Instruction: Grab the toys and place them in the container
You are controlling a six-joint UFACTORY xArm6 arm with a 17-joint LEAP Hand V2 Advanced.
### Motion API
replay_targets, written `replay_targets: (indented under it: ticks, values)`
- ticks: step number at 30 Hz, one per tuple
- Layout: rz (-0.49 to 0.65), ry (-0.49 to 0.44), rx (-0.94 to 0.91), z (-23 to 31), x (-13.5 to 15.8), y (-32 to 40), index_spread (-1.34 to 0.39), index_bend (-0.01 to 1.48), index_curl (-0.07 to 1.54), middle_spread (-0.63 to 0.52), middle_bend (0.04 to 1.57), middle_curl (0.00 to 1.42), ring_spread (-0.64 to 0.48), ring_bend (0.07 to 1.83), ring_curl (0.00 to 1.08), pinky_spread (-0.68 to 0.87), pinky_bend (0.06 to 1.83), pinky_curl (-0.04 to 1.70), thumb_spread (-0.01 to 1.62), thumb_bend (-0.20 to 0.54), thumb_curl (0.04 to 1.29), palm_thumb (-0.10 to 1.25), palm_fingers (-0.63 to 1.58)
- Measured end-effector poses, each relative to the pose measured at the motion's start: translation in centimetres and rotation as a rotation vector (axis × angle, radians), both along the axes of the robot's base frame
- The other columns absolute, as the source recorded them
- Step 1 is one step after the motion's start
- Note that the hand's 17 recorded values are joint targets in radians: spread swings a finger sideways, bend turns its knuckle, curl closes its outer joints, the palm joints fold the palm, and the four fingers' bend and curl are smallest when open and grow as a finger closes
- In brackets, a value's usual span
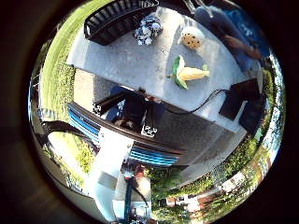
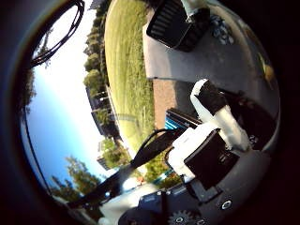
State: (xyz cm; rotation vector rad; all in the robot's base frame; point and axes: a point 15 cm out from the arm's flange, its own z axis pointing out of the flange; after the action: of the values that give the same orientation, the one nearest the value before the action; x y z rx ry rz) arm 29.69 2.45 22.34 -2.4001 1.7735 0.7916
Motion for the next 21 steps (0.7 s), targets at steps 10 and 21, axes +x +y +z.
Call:
replay_targets:
  ticks: [10, 21]
  values:
    - [0.108, -0.005, -0.194, -0.5, -0.3, -2.0, -0.2, 0.2, 0.68, 0.06, 0.17, 0.32, 0.27, 0.24, 0.32, 0.4, 0.19, 0.23, 1.22, -0.021, 0.38, 0.78, 0.23]
    - [0.134, -0.182, -0.403, -1.8, 6.6, -14.0, -0.22, 0.14, 0.52, 0.02, 0.18, 0.33, 0.24, 0.3, 0.34, 0.39, 0.23, 0.25, 1.17, -0.028, 0.39, 0.76, 0.22]
